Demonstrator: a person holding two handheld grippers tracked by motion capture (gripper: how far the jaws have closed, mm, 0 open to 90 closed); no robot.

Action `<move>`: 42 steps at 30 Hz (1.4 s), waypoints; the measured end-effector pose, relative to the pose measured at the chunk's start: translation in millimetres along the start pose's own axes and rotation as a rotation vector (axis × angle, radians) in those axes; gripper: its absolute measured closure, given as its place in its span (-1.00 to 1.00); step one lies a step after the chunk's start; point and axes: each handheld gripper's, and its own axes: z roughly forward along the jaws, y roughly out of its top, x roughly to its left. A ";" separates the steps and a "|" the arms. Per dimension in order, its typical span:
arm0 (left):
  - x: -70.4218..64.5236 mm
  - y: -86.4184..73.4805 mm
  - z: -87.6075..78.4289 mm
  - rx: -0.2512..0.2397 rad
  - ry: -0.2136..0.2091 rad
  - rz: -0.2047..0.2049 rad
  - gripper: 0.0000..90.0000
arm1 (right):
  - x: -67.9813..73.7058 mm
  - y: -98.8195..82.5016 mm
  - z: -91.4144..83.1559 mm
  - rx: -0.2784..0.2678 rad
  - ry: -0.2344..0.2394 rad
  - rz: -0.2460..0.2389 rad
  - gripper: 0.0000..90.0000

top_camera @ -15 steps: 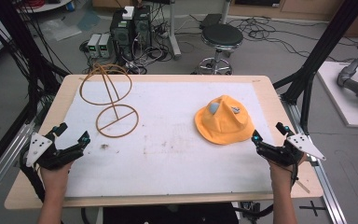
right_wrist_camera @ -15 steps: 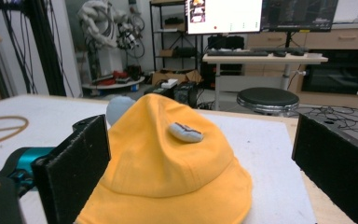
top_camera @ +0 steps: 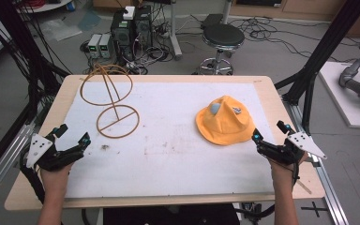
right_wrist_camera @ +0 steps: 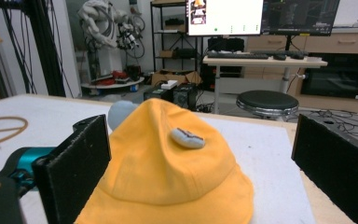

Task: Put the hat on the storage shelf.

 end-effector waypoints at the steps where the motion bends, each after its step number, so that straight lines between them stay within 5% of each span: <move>1: -0.1 -0.2 -0.3 0.001 -0.001 0.001 -0.68 | -0.3 2.3 0.0 -0.005 0.002 0.004 -0.91; 5: 0.7 -0.5 -2.4 0.004 0.002 0.005 -0.68 | 1.1 8.5 2.1 -0.002 0.025 -0.001 -0.88; 9: 2.4 -0.3 -3.6 0.000 0.008 -0.003 -0.68 | 4.9 10.7 13.5 0.062 0.046 -0.063 -0.83; 14: 1.5 -2.3 -3.0 0.016 0.006 0.008 -0.68 | 5.2 9.8 26.9 0.134 0.089 -0.042 -0.67; 17: 0.3 -1.5 -3.8 0.012 0.005 0.011 -0.68 | 9.7 11.1 39.4 0.171 0.114 -0.070 -0.67; 30: 1.3 -1.9 -5.8 0.014 0.008 0.008 -0.68 | 19.1 25.6 86.3 0.323 0.107 -0.137 -0.36; 35: 1.6 -2.0 -6.1 0.016 0.011 0.007 -0.68 | 20.8 17.3 105.8 0.407 0.111 -0.204 -0.17; 42: 1.8 -2.7 -5.8 0.018 0.011 0.001 -0.68 | 22.5 15.9 114.0 0.443 0.107 -0.216 -0.04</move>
